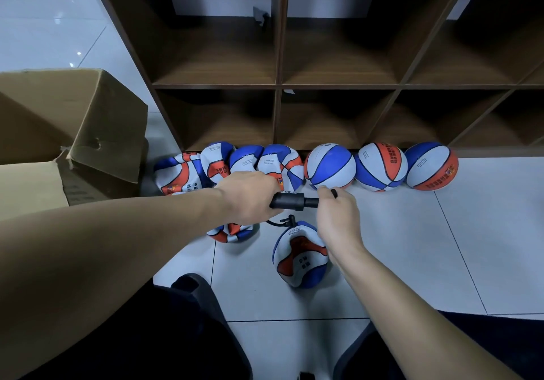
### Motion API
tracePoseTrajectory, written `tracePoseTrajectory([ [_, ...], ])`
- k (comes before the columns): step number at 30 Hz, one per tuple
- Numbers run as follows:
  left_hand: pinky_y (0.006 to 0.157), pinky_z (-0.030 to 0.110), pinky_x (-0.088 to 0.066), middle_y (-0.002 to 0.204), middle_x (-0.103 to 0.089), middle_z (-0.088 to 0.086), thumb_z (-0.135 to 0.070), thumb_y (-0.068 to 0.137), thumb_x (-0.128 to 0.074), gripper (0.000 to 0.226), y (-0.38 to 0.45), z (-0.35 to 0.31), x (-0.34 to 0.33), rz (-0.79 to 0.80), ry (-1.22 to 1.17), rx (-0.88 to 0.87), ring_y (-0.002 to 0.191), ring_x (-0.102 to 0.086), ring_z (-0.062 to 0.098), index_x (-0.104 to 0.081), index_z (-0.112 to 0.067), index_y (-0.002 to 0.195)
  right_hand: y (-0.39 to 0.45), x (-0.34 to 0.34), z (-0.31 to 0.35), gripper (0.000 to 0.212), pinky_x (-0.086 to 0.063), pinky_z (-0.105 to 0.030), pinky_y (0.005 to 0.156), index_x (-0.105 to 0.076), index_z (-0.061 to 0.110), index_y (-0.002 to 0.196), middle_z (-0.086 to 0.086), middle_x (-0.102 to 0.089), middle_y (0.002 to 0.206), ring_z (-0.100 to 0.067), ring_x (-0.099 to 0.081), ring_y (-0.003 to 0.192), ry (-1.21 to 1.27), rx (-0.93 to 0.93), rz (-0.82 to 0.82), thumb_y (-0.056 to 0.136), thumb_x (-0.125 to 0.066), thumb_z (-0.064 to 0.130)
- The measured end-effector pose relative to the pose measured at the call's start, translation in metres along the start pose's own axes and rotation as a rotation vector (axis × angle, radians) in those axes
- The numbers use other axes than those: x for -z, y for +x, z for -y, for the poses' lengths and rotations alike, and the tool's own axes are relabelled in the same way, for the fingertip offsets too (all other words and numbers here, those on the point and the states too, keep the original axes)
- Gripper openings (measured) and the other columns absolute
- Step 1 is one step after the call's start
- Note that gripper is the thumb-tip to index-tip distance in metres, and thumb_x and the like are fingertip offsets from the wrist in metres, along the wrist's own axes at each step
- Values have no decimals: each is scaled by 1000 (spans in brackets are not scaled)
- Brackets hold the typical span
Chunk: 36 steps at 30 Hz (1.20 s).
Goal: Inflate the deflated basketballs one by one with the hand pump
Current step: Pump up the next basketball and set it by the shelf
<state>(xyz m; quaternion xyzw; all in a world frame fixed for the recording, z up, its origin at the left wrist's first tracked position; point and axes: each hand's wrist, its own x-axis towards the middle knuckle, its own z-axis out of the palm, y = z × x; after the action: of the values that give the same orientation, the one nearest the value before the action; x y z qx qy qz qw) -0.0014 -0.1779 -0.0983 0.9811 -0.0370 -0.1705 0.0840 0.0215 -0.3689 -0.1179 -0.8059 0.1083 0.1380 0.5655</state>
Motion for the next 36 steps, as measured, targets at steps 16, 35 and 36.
tracePoseTrajectory([
  [16,60,35,-49,68,-62,-5,-45,99,-65,27,-1,22,-1,79,-25,14,63,-59,17,-62,-25,81,15,32,-2,39,-29,-36,60,-35,21,61,3,-35,59,-24,-32,64,-46,-30,-56,94,-55,19],
  [35,58,34,-49,72,-64,-1,-39,98,-58,23,-1,-1,1,52,32,9,67,-63,22,-63,-24,81,-9,-5,-6,39,-40,-38,66,-47,23,69,4,-50,69,-21,-46,68,14,25,-33,107,-49,31],
  [36,58,34,-50,72,-65,-1,-40,97,-58,24,-1,-2,0,52,31,8,68,-64,23,-63,-23,81,-11,-8,-6,40,-43,-40,69,-49,23,70,4,-52,71,-21,-49,70,6,31,-23,107,-48,37],
])
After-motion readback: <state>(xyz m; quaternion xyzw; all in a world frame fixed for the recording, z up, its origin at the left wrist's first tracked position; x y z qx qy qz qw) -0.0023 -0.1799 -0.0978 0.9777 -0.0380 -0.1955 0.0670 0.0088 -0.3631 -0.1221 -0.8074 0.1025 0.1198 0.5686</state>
